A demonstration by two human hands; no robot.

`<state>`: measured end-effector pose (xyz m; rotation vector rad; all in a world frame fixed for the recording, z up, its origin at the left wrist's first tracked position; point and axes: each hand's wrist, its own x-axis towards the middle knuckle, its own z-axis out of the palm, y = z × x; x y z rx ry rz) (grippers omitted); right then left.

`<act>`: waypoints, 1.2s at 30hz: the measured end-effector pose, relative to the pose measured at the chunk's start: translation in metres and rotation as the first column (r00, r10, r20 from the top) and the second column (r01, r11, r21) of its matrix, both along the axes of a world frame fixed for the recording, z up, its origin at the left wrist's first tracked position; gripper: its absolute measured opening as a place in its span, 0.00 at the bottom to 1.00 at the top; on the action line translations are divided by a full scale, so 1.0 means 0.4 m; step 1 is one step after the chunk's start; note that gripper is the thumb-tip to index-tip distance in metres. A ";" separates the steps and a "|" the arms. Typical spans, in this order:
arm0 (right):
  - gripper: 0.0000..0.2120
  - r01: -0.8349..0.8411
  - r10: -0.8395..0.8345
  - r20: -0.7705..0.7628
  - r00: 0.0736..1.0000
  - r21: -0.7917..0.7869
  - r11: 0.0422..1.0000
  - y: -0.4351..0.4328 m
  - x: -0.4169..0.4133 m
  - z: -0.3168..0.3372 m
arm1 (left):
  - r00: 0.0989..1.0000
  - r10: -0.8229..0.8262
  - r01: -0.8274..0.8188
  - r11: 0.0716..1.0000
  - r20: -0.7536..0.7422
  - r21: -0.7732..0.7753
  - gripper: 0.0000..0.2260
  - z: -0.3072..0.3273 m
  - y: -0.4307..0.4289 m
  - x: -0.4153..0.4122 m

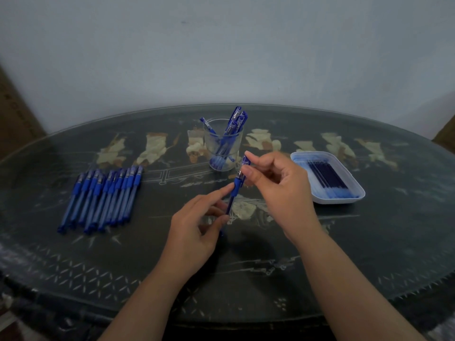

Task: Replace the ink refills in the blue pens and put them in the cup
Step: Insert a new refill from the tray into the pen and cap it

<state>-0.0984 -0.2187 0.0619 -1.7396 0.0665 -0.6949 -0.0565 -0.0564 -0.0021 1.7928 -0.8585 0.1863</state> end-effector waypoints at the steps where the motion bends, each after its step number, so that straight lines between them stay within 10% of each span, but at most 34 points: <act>1: 0.09 -0.001 0.001 0.002 1.000 0.002 1.000 0.001 -0.001 0.000 | 1.000 0.005 -0.005 1.000 0.010 0.001 0.32 0.000 0.000 -0.001; 20: 0.08 0.190 -0.191 0.021 0.981 0.050 0.981 -0.003 -0.017 0.036 | 0.999 0.031 -0.031 0.999 -0.038 0.009 0.19 0.015 0.034 0.039; 28: 0.08 0.363 -0.304 0.283 0.910 -0.187 0.913 -0.020 0.119 0.206 | 0.932 0.335 -0.336 0.942 -0.140 0.020 0.16 -0.015 0.099 0.099; 36: 0.06 0.303 -0.247 0.181 0.952 -0.431 0.850 -0.004 0.248 0.151 | 0.918 0.378 -0.372 0.926 -0.123 0.063 0.15 -0.012 0.097 0.104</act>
